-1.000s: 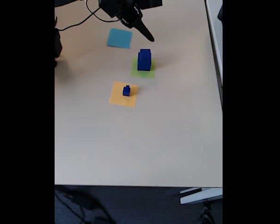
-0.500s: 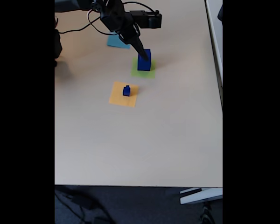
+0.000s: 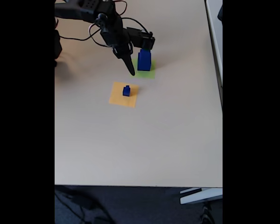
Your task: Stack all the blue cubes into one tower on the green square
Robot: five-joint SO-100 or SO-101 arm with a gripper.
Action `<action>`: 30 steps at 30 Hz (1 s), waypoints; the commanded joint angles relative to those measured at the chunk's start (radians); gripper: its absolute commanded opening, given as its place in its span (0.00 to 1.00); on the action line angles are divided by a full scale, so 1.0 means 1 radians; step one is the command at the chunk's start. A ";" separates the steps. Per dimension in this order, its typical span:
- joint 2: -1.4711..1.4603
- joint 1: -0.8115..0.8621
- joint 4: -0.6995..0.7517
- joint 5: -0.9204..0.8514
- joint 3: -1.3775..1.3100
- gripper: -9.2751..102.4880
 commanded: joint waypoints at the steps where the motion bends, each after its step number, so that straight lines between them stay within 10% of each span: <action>1: 0.089 0.011 -0.015 -0.009 0.026 0.35; 30: -0.080 0.071 -0.316 -0.048 0.160 0.33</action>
